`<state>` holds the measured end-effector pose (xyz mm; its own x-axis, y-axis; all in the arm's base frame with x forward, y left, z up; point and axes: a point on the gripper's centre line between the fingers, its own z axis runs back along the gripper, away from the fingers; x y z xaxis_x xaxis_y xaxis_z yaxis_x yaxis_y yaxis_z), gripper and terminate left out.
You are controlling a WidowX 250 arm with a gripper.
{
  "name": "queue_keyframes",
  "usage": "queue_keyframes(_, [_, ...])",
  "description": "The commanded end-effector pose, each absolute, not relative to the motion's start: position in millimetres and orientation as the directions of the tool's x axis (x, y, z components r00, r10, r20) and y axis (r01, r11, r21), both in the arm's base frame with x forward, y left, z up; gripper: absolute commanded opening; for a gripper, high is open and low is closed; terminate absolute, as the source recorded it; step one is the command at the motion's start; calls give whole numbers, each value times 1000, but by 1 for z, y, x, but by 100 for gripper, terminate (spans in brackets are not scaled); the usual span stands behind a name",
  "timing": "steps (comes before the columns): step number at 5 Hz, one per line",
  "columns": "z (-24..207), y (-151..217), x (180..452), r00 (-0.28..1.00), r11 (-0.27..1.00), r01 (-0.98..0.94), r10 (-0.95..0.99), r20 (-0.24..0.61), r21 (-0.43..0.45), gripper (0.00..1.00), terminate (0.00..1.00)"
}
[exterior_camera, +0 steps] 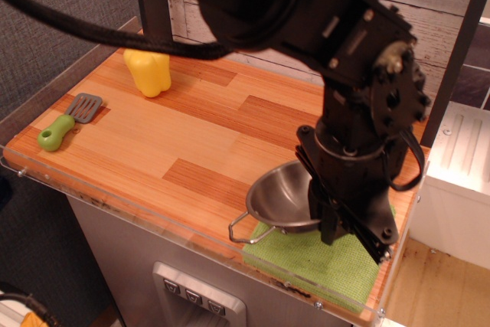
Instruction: Move the pot keep it on the green cloth
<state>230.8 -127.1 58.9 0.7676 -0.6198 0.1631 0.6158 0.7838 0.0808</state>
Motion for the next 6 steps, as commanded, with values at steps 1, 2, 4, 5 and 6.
queue_keyframes(1, [48,-130,224,770,778,623,-628,111,76,100,0])
queue_keyframes(2, [46,-133,222,765,771,635,-636,100,48,100,0])
queue_keyframes(4, [59,-124,213,776,784,620,-618,125,27,100,0])
queue_keyframes(5, [84,-91,210,858,882,471,-466,214,29,100,0])
queue_keyframes(6, [106,-43,218,923,960,275,-278,268,49,100,0])
